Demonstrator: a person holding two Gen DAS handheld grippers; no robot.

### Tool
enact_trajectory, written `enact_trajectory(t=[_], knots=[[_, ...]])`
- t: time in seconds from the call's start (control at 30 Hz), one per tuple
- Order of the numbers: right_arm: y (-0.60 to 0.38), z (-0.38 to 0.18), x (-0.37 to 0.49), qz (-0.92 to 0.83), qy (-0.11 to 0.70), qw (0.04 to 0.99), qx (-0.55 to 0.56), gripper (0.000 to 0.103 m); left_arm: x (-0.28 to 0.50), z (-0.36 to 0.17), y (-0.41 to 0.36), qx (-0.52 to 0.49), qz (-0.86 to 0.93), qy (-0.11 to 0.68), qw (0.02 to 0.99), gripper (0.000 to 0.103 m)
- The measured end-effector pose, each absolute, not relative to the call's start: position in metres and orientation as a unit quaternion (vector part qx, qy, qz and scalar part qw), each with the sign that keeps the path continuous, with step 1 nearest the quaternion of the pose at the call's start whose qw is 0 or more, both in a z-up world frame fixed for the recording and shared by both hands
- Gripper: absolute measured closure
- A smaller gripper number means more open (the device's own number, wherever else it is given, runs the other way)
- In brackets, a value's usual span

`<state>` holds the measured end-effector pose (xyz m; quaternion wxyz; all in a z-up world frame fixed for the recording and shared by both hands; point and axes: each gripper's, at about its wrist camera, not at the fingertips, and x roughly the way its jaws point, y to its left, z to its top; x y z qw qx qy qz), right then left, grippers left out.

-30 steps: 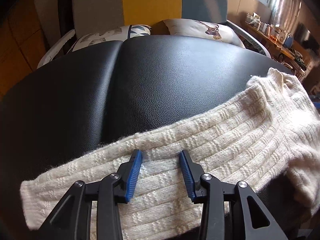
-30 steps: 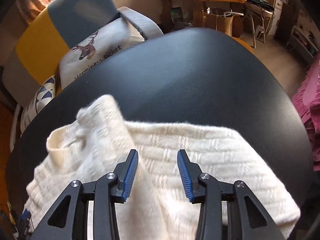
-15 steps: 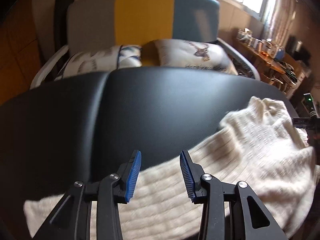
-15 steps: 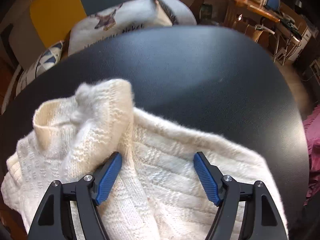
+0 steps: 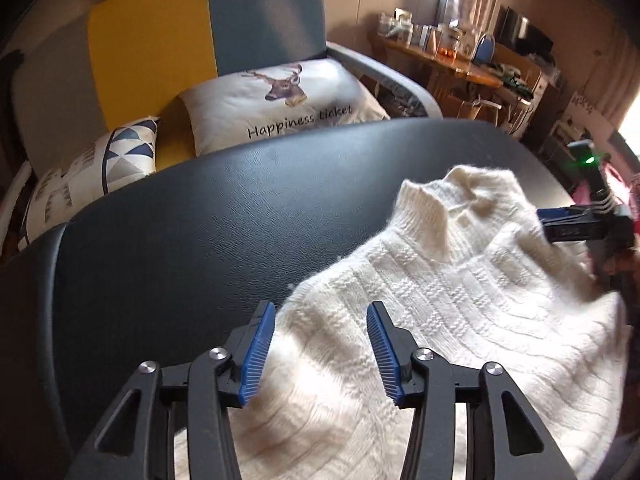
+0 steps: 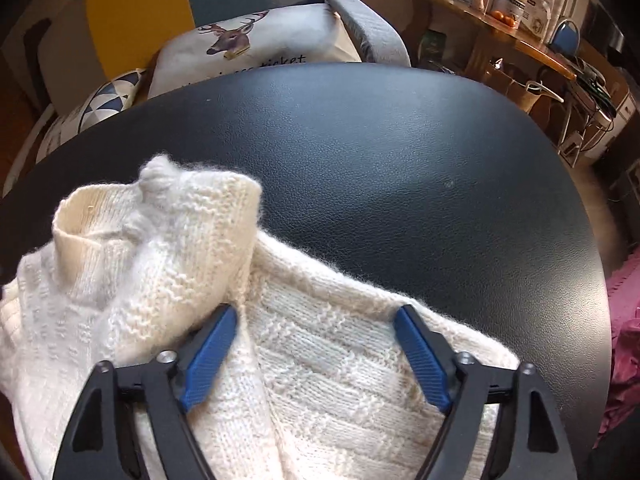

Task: Fold clothes

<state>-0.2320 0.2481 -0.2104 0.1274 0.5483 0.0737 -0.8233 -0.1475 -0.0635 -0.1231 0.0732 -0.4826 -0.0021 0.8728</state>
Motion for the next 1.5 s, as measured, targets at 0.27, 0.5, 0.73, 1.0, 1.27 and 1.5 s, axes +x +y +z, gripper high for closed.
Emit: enact_trajectory(t=[0.27, 0.5, 0.73, 1.0, 1.27, 1.5], knots=[[0.238, -0.186, -0.246, -0.849, 0.14, 0.099, 0.5, 0.093, -0.141, -0.152, -0.054, -0.482, 0.874, 0.052, 0.025, 0.088], [0.268, -0.208, -0.283, -0.839, 0.079, 0.03, 0.538, 0.09, -0.163, -0.149, -0.098, -0.495, 0.869, 0.014, 0.003, 0.084], [0.274, -0.186, -0.264, -0.87, -0.006, 0.024, 0.493, 0.078, -0.147, -0.115, -0.111, -0.471, 0.881, -0.028, 0.012, 0.08], [0.24, -0.153, -0.162, -0.879, 0.029, 0.068, 0.472, 0.078, -0.068, -0.061, -0.096, -0.424, 0.895, -0.104, 0.089, 0.08], [0.3, -0.162, -0.126, -0.859, -0.013, -0.087, 0.504, 0.078, -0.082, -0.042, 0.081, -0.425, 0.857, -0.1, 0.272, 0.076], [0.272, -0.177, -0.095, -0.864, 0.002, -0.065, 0.499, 0.078, -0.084, -0.056, 0.104, -0.461, 0.846, -0.1, 0.25, 0.076]])
